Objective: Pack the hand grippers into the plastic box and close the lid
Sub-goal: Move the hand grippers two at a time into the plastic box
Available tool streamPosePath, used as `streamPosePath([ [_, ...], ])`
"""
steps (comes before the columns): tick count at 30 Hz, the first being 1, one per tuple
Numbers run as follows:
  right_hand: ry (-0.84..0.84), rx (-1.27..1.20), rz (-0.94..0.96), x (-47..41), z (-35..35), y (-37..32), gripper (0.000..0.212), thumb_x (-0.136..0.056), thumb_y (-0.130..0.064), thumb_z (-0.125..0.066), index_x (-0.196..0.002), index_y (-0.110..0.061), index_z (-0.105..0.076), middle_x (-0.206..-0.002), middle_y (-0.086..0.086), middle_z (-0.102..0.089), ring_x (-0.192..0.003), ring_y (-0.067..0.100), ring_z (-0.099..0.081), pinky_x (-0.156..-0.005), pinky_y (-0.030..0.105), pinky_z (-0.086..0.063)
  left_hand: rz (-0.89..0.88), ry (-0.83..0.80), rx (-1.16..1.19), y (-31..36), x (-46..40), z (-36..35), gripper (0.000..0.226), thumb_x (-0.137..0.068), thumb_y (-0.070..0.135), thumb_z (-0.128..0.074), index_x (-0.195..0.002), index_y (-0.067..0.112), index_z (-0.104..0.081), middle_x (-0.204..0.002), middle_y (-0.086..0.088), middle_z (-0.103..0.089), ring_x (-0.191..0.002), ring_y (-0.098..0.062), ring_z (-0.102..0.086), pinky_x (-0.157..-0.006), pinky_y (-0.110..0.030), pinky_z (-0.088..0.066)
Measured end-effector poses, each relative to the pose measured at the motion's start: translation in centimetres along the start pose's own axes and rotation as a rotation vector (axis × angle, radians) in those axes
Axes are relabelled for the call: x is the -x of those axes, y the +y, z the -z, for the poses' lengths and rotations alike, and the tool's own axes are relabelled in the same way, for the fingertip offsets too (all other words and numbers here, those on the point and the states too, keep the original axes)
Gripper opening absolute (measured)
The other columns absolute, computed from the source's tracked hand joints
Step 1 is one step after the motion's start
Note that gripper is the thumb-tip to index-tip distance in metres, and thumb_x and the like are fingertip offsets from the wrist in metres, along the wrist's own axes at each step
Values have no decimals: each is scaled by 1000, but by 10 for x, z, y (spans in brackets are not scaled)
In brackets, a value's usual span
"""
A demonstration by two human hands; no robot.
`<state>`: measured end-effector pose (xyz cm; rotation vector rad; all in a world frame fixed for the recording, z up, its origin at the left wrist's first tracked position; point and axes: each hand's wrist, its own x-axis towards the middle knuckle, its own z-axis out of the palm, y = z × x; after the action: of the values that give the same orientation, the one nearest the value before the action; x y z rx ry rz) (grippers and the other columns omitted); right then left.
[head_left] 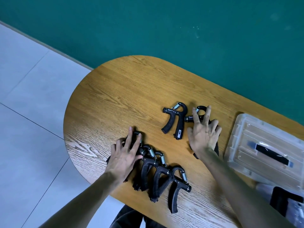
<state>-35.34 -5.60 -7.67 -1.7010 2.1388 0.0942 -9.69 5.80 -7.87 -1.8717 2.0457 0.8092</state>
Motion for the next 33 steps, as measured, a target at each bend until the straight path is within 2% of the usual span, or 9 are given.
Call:
streamPosePath([
  [2, 97, 130, 57, 13, 8, -5, 79, -93, -25, -55, -159, -35, -13, -167, 11, 11, -126, 41, -37, -102, 53, -32, -8, 14, -23, 0, 1, -4, 76, -104, 59, -17, -144, 32, 42, -151, -6, 52, -119, -26, -35, -107, -45, -32],
  [7, 115, 230, 132, 46, 21, 7, 82, -93, -27, -55, -159, -36, -9, -167, 12, 11, -115, 34, -40, -92, 50, -39, -33, 135, -69, -6, 1, -8, 62, -106, 47, -22, -161, 28, -2, -165, -12, 27, -107, -30, -49, -89, -47, -40],
  [10, 167, 273, 178, 70, 27, 14, 84, -90, -30, -59, -159, -32, -13, -167, 17, 4, -100, 32, -41, -78, 44, -40, 18, 80, -113, 3, 1, 3, 71, -105, 29, -36, -160, 26, 8, -159, -14, 38, -116, -28, -44, -96, -42, -33],
  [14, 145, 265, 168, 102, 31, 25, 86, -85, -29, -66, -158, -32, -21, -167, 18, -2, -91, 30, -42, -73, 43, -41, -5, 80, -124, 21, 14, 18, 78, -105, 26, -36, -156, 27, 22, -158, -16, 40, -117, -27, -39, -97, -41, -31],
  [18, 153, 231, 121, 123, 44, 33, 88, -79, -27, -68, -157, -32, -28, -167, 16, -7, -85, 31, -42, -70, 41, -38, 0, 120, -148, 33, 18, 19, 126, -77, 10, -80, -159, 26, 15, -165, -22, 19, -96, -28, -47, -80, -41, -42],
  [19, 166, 228, 118, 127, 49, 36, 88, -78, -27, -69, -156, -32, -30, -167, 17, -9, -85, 31, -43, -70, 41, -38, -7, 118, -158, 41, 19, 24, 123, -80, 10, -77, -159, 24, 16, -165, -22, 19, -96, -27, -46, -79, -40, -41],
  [23, 243, 198, 98, 139, 71, 50, 85, -77, -28, -73, -153, -31, -37, -166, 18, -14, -86, 34, -46, -70, 43, -41, -83, 142, -150, 90, 24, 49, 74, -108, 26, -28, -147, 25, 35, -154, -18, 45, -114, -27, -37, -94, -40, -32],
  [29, 313, 138, 66, 164, 107, 94, 86, -77, -31, -77, -153, -33, -36, -165, 16, -19, -87, 35, -48, -72, 45, -42, -121, 316, -169, 174, 38, 62, 71, -107, 25, -33, -159, 21, 14, -160, -22, 31, -104, -30, -41, -89, -42, -35],
  [33, 347, 116, 42, 184, 132, 146, 86, -77, -29, -72, -153, -34, -34, -166, 15, -16, -92, 36, -47, -76, 46, -42, -179, 371, -87, 249, 57, 60, 71, -107, 26, -34, -160, 22, 13, -161, -20, 31, -109, -31, -37, -88, -40, -32],
])
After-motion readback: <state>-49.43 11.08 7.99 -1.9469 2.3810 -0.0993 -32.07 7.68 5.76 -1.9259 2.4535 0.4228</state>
